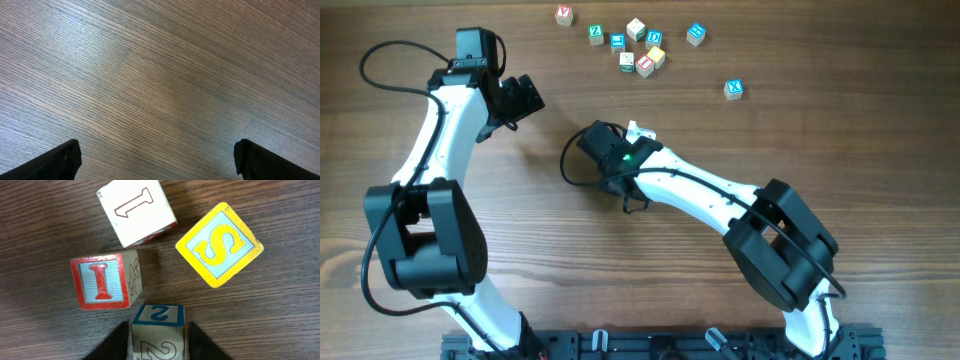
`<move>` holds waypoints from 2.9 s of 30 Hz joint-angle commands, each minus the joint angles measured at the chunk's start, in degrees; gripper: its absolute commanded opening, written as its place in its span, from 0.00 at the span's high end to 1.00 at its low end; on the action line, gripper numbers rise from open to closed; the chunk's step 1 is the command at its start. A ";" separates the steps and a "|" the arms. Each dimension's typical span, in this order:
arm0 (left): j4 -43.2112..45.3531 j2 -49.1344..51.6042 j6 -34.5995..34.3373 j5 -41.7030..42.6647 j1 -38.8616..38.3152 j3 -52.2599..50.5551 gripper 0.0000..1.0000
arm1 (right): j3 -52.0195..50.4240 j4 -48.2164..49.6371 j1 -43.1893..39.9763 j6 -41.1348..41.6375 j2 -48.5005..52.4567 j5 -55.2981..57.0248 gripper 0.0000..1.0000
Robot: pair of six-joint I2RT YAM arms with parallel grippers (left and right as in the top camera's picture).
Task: Form a circle
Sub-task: 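Lower the blue 2 block below the I and S blocks, then open the right gripper and lift it up-right off the 2 block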
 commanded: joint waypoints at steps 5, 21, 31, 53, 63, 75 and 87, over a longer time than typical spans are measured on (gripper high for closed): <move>0.00 -0.98 0.26 0.07 0.20 0.63 0.00 | -0.04 -0.13 -0.07 -0.15 1.18 -2.10 0.59; 0.00 -0.98 0.26 0.07 0.20 0.63 0.00 | -0.04 -0.90 -0.31 -0.13 1.18 -0.50 0.69; 0.00 -0.98 0.26 0.07 0.20 0.63 0.00 | -0.04 -1.62 -0.85 -0.11 1.18 -0.50 0.68; 0.00 -0.98 0.26 0.07 0.20 0.63 0.00 | -0.04 0.92 -1.60 -0.07 1.18 -2.73 0.67; 0.00 -0.98 0.26 0.07 0.20 0.63 0.00 | -0.04 -0.07 -1.60 -0.09 1.18 -2.73 0.54; 0.00 -0.98 0.26 0.07 0.20 0.63 0.00 | 2.36 -0.28 -2.23 -6.38 -9.66 -0.57 0.43; 0.00 -0.98 0.26 0.07 0.20 0.63 0.00 | 1.86 -2.91 -9.70 -11.21 -16.26 0.07 0.96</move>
